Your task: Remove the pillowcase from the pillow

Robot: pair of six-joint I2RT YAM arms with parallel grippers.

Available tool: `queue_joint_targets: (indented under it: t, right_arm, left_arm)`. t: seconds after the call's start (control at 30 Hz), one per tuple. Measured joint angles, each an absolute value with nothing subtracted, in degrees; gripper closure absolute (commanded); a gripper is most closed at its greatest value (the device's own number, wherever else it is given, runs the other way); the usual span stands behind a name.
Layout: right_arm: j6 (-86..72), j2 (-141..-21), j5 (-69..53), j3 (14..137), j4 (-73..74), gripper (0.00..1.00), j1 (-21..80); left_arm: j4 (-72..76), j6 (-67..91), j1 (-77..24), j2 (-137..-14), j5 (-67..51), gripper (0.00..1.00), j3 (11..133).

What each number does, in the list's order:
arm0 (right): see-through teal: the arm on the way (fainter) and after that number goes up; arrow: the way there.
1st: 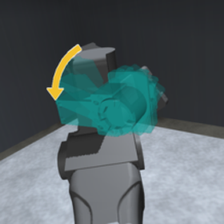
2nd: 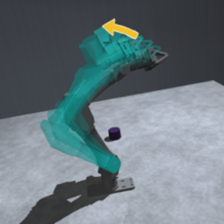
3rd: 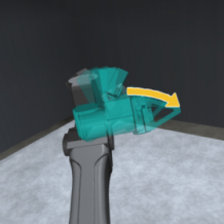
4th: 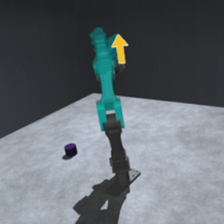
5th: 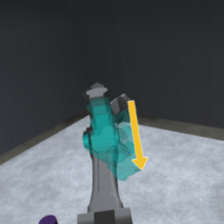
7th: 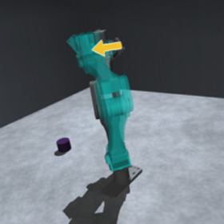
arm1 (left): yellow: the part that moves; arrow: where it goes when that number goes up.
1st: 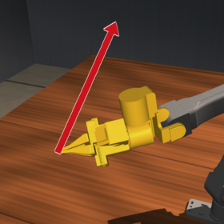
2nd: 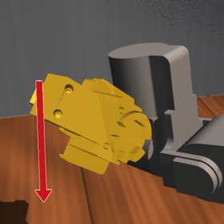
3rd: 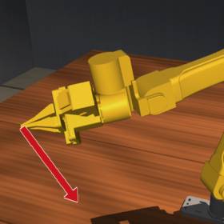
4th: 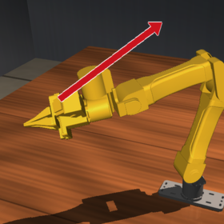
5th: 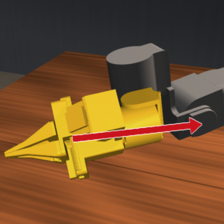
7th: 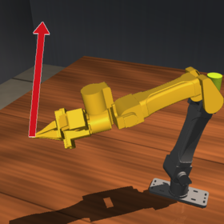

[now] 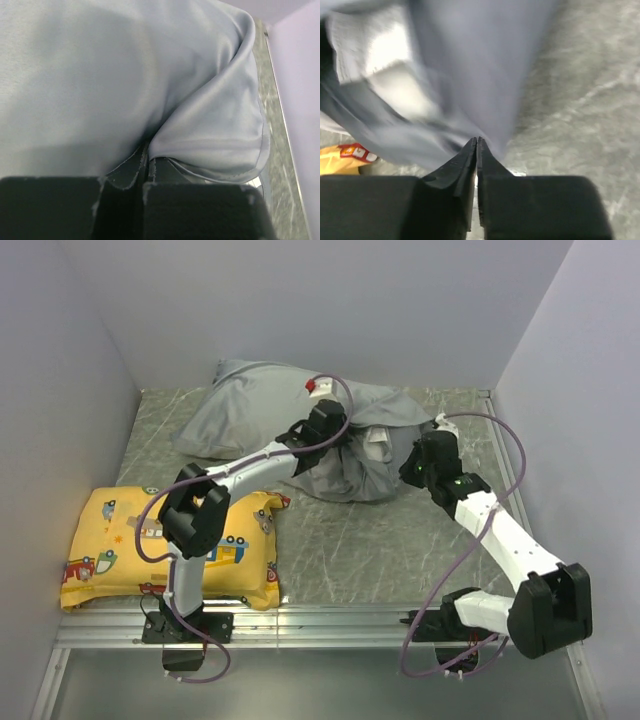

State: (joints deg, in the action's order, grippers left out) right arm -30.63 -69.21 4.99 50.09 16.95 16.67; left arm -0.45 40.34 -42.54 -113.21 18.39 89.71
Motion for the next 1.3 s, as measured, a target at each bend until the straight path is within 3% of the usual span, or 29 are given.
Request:
queue_joint_targets:
  t: [0.03, 0.37, 0.5, 0.73, 0.9, 0.93, 1.23, 1.3]
  right_arm:
    - [-30.65, -68.07, 5.32, 49.25, 16.88, 1.00, 16.29]
    - [-33.47, -66.02, 2.26, 36.36, 12.80, 0.99, 7.01]
    - [-33.54, -66.26, 3.51, 39.31, 13.87, 0.81, 11.62]
    - [-31.16, -69.47, 6.76, 55.81, 12.80, 0.63, 21.63]
    - [-28.32, -78.72, 10.81, 64.95, 11.64, 0.58, 27.00]
    - [-27.86, -81.06, 11.55, 66.13, 11.64, 0.53, 27.68]
    - [-25.58, -94.72, 16.25, 70.70, 13.91, 0.36, 28.84]
    - [-25.61, -96.01, 16.86, 72.14, 14.11, 0.36, 28.84]
  left_arm:
    - [-0.47, 40.73, -41.32, -113.25, 17.54, 0.99, 89.73]
    - [-0.60, 41.71, -31.42, -113.06, 14.63, 1.00, 89.73]
    - [-0.10, 41.67, -31.48, -112.73, 13.21, 1.00, 88.71]
    - [2.20, 41.71, -32.58, -112.27, 11.03, 1.00, 85.10]
    - [2.94, 41.69, -34.48, -112.07, 11.00, 1.00, 83.90]
    - [3.03, 41.69, -34.94, -112.01, 10.94, 0.99, 83.59]
    - [3.20, 41.69, -36.38, -111.00, 10.74, 0.99, 81.73]
    - [3.18, 41.67, -36.38, -110.85, 10.72, 1.00, 81.73]
